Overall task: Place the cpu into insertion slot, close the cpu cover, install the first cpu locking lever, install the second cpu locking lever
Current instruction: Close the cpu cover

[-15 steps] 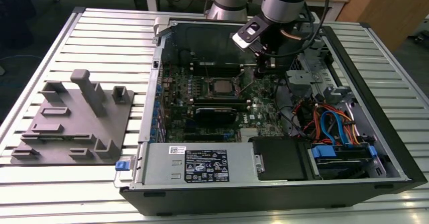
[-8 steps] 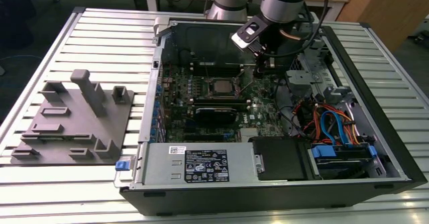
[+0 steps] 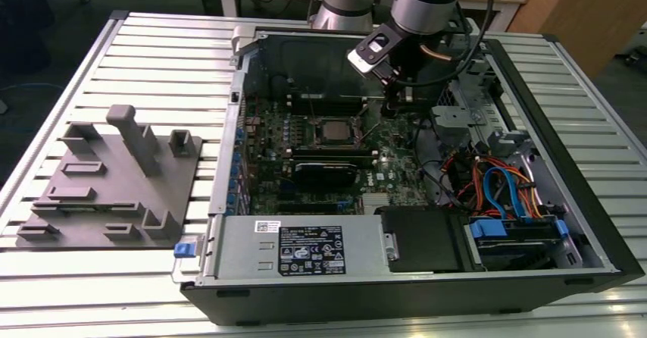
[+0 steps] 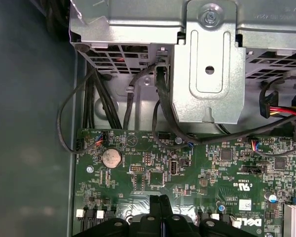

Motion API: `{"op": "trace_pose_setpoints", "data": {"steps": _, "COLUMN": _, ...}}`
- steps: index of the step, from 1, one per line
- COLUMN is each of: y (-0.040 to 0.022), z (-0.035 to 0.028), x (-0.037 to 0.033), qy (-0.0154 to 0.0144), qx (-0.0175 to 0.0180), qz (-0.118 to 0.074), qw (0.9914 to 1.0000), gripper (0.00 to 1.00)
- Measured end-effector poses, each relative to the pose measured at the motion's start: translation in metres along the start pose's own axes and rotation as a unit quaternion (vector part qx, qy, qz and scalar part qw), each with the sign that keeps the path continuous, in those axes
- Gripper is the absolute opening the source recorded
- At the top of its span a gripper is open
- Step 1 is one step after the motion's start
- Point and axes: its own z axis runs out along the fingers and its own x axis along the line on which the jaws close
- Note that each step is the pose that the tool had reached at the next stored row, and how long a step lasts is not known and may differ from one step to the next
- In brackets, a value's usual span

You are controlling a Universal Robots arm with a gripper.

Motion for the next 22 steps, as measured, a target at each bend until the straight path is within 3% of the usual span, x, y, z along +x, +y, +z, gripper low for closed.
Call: {"op": "trace_pose_setpoints", "data": {"steps": 22, "y": -0.005, "z": 0.0, "x": 0.0001, "qy": 0.0, "qx": 0.0, "qz": 0.0, "qw": 1.0, "gripper": 0.1}}
